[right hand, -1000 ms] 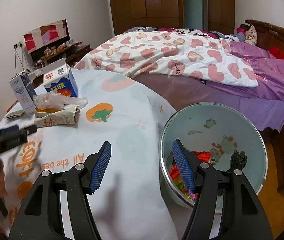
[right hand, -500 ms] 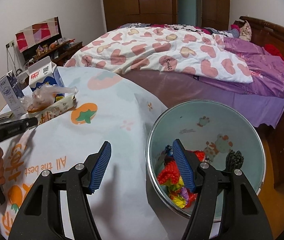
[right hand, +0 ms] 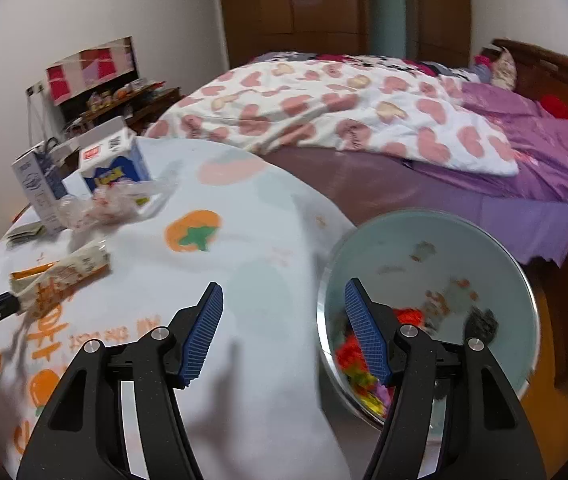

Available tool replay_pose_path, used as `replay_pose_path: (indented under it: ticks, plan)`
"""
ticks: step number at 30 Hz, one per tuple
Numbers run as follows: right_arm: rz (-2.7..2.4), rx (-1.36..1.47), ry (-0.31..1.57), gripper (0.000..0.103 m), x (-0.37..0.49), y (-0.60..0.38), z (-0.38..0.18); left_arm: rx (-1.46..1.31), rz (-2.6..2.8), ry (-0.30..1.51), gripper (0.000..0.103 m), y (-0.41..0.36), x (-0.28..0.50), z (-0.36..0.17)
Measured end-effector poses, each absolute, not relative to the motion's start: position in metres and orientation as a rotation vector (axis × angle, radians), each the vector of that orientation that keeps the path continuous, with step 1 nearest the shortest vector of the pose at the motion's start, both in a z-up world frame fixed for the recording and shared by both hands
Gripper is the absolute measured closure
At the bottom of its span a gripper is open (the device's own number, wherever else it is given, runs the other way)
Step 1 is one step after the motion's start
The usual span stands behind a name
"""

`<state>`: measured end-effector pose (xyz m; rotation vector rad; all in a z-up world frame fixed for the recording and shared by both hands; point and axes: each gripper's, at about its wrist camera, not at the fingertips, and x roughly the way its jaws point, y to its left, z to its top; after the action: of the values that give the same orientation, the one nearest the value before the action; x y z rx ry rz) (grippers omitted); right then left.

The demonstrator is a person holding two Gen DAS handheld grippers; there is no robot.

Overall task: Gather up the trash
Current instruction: 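Grasp the long cream snack wrapper with the left tool while the right tool grasps the clear plastic bags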

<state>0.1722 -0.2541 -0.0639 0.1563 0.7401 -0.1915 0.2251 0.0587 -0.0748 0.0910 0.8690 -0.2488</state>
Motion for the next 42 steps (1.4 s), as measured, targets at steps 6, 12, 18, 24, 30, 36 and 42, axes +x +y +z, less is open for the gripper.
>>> replay_pose_path:
  ticks: [6,12,18,24,30,36,42]
  plan:
    - [-0.072,0.147,0.745,0.039,0.218,-0.221,-0.053,-0.014,-0.085,0.827,0.103,0.116,0.211,-0.067]
    - [0.040,0.158,0.754,0.039,0.272,-0.185,-0.043,0.037,-0.145,0.809,0.099,0.110,0.218,-0.059]
    - [0.223,0.004,0.820,0.039,0.310,-0.166,-0.044,0.230,-0.330,0.774,0.038,0.067,0.236,-0.050]
    - [0.352,-0.177,0.911,0.041,0.341,-0.156,-0.054,0.312,-0.379,0.876,0.074,0.044,0.268,-0.086]
    - [0.458,-0.111,0.995,0.064,0.362,-0.159,-0.078,0.315,-0.368,0.874,0.079,0.037,0.265,-0.098]
    - [0.466,-0.146,1.027,0.076,0.347,-0.148,-0.098,0.181,-0.320,0.896,0.086,0.060,0.259,-0.096]
    - [0.417,-0.003,1.037,0.098,0.329,-0.164,-0.093,0.054,-0.173,0.853,0.087,0.104,0.240,-0.081]
